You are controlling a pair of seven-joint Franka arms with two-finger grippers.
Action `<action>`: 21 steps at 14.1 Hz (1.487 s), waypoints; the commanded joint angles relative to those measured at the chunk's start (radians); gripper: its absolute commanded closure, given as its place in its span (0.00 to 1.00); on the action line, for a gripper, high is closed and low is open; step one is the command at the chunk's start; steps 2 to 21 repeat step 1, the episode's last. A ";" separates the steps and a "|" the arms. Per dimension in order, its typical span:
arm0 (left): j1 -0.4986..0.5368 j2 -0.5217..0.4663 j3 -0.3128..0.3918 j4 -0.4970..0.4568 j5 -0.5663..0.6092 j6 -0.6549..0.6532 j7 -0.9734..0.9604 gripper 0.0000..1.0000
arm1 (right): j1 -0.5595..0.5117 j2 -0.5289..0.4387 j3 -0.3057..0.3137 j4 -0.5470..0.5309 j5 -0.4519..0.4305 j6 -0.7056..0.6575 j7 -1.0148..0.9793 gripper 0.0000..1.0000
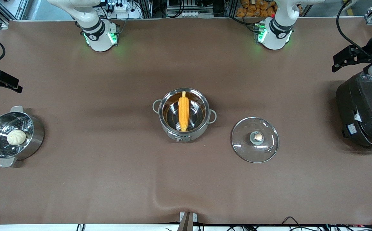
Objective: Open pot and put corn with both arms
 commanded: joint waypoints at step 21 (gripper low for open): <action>0.014 -0.005 -0.009 0.006 -0.022 -0.017 0.016 0.00 | -0.024 -0.012 0.010 -0.016 0.046 -0.002 0.014 0.00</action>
